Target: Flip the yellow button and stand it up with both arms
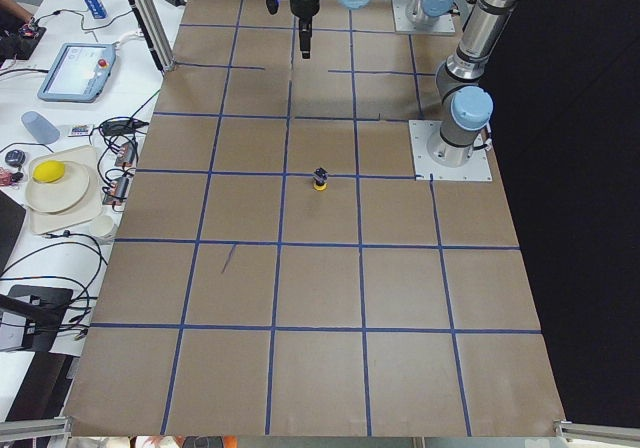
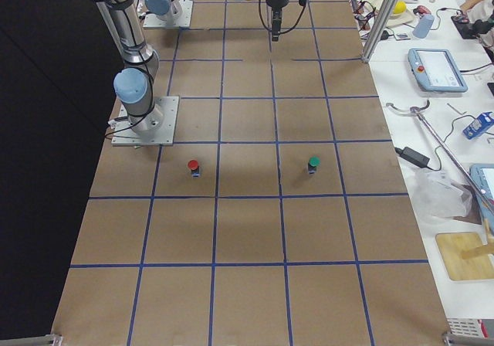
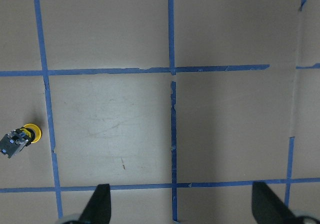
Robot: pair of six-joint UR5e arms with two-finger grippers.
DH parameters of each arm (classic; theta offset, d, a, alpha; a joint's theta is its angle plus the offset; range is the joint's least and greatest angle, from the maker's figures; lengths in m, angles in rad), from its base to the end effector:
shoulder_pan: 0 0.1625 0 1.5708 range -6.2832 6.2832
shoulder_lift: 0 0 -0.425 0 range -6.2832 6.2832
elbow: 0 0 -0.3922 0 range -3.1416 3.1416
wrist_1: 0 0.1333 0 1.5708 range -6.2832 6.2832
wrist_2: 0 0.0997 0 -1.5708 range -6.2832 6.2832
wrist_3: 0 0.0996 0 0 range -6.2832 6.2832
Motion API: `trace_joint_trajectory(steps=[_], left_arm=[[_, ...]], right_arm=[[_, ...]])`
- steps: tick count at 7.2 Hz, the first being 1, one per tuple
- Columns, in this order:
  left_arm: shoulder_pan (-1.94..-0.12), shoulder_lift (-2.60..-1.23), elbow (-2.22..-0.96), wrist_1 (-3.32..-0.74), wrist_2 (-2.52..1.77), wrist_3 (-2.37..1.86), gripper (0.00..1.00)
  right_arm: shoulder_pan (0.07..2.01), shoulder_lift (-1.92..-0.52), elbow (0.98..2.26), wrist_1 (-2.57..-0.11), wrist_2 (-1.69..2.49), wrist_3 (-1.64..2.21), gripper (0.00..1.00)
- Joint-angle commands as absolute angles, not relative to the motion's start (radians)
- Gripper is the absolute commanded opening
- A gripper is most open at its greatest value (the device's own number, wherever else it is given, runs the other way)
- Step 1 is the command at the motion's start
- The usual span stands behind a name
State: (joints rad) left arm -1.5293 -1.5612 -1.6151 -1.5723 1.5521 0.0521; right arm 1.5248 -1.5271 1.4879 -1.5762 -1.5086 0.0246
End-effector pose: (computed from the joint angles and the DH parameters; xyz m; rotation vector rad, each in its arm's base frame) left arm -0.1150 -0.4891 0.4707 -0.0160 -3.1207 -0.0551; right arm 0.1157 -0.5204 0.5076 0.1065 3.0773 -0.0697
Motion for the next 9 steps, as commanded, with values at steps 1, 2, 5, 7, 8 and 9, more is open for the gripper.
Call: trace_joint_trajectory(steps=[1, 2, 5, 7, 8, 9], left_arm=[[-1.529, -1.565, -1.615, -1.572, 1.549, 0.052, 1.00], [-1.529, -1.565, -1.617, -1.569, 1.548, 0.052, 1.00], [-1.529, -1.565, -1.617, -1.566, 1.548, 0.052, 1.00], [-1.528, -1.562, -1.617, -1.563, 1.549, 0.052, 1.00], [-1.525, -1.560, -1.617, -1.560, 1.549, 0.054, 1.00], [-1.522, -1.560, -1.618, -1.560, 1.551, 0.054, 1.00]], right_arm=[[1.523, -1.528, 1.489, -1.575, -1.509, 0.025, 1.00], [1.522, -1.523, 1.483, -1.591, -1.500, 0.025, 1.00], [1.522, -1.529, 1.489, -1.600, -1.497, 0.029, 1.00], [1.522, -1.531, 1.502, -1.629, -1.499, 0.031, 1.00], [1.522, -1.529, 1.502, -1.629, -1.497, 0.031, 1.00], [1.522, -1.531, 1.502, -1.629, -1.497, 0.031, 1.00]])
